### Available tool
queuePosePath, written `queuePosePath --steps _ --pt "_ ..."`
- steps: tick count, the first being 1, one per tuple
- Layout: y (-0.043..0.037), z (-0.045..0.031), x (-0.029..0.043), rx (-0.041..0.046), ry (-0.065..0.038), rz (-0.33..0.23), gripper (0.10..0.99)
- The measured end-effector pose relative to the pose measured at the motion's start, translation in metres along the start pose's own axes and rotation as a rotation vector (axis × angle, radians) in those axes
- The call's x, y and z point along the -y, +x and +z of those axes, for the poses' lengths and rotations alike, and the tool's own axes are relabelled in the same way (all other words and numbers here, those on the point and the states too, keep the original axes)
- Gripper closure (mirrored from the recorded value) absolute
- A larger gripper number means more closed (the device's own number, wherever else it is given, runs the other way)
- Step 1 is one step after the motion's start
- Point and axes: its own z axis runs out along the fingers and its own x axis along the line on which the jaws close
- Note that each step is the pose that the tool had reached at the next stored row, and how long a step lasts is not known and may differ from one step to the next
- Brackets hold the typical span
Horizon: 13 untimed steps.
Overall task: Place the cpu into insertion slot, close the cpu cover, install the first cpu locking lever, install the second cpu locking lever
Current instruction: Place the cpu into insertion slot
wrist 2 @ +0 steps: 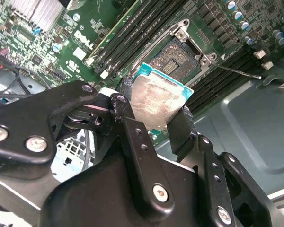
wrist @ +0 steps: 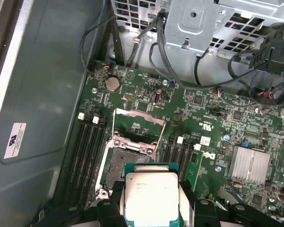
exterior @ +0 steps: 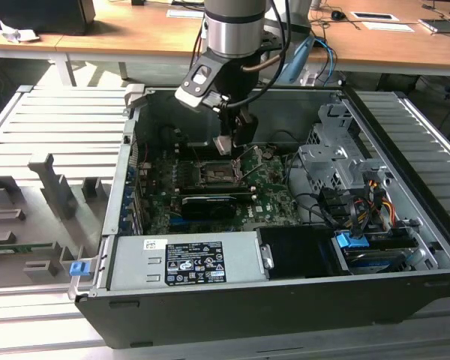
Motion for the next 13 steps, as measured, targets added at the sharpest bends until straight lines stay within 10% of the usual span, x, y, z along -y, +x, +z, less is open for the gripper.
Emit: queuePosePath --steps 13 --pt "-0.0001 0.0064 0.0006 0.0014 0.000 0.016 0.545"
